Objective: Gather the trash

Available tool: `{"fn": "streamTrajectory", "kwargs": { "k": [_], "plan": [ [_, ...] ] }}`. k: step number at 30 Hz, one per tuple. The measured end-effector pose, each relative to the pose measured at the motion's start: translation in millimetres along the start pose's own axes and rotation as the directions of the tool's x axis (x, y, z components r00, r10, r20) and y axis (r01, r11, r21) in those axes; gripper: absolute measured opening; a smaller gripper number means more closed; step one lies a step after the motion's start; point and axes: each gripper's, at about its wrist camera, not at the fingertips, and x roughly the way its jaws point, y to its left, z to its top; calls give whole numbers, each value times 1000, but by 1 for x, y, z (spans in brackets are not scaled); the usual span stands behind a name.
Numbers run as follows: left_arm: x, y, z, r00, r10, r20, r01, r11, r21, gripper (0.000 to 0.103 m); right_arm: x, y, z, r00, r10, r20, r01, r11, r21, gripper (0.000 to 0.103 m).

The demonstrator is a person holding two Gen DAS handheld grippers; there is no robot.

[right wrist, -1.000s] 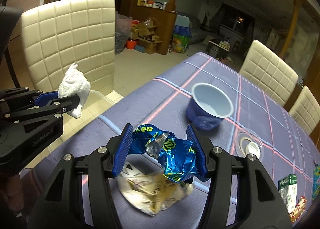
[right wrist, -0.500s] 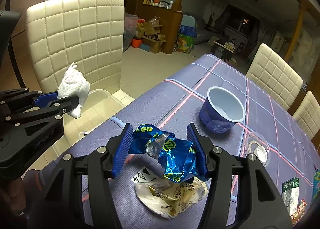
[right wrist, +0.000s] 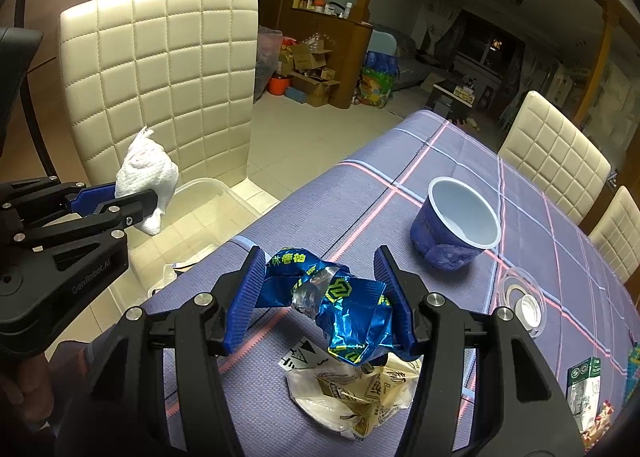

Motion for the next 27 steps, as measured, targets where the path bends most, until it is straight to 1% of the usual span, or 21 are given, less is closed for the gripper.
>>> {"fn": "streamTrajectory", "kwargs": {
  "k": [27],
  "plan": [
    [2, 8, 0, 1000, 2, -5, -2, 1000, -11, 21, -1, 10, 3, 1000, 6, 1, -6, 1000, -21, 58]
  ]
}}
